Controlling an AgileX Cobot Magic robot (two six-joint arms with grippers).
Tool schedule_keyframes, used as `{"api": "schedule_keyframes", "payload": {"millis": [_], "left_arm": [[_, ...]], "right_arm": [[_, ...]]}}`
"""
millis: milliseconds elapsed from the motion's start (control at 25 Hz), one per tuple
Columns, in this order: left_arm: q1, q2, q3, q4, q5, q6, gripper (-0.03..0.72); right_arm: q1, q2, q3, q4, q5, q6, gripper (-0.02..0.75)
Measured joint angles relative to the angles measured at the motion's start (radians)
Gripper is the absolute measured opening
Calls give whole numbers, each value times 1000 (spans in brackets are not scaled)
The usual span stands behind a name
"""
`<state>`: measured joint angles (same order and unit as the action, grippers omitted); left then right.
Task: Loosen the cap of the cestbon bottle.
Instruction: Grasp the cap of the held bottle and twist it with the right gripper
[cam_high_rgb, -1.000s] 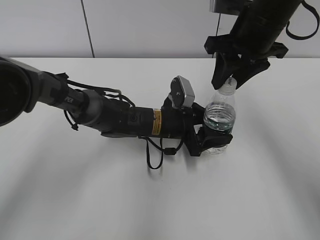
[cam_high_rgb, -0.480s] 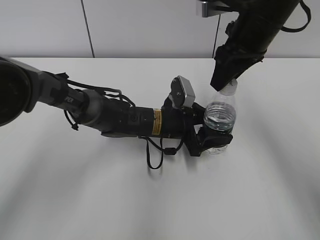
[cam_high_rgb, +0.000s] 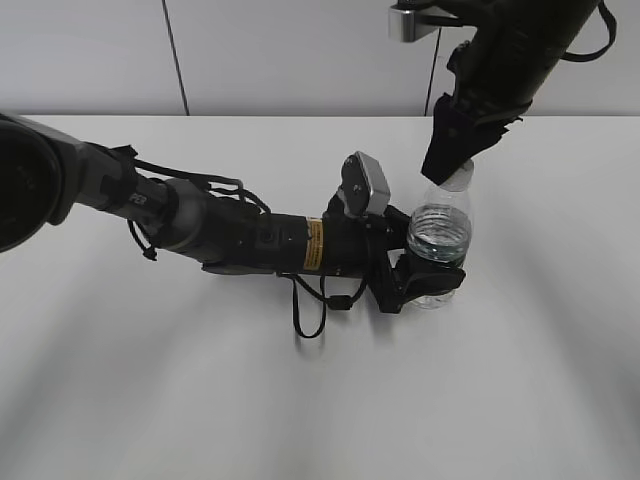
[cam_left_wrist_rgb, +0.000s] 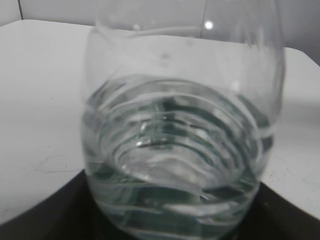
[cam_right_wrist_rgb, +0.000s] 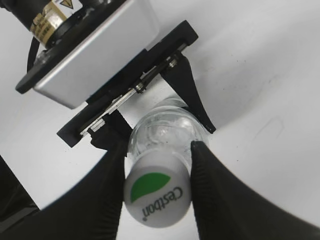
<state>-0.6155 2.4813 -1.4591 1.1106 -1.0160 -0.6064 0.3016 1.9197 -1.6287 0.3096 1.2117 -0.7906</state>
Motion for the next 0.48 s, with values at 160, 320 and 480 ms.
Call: {"api": "schedule_keyframes", "payload": {"millis": [160, 320, 480], "left_arm": [[0, 0, 0, 0, 0, -1, 520], [1, 0, 0, 2, -1, -1, 520], [1, 0, 0, 3, -1, -1, 520]], "right_arm": [[0, 0, 0, 11, 2, 62, 427], [0, 0, 0, 40, 3, 177, 591], [0, -22, 0, 46, 3, 401, 617]]}}
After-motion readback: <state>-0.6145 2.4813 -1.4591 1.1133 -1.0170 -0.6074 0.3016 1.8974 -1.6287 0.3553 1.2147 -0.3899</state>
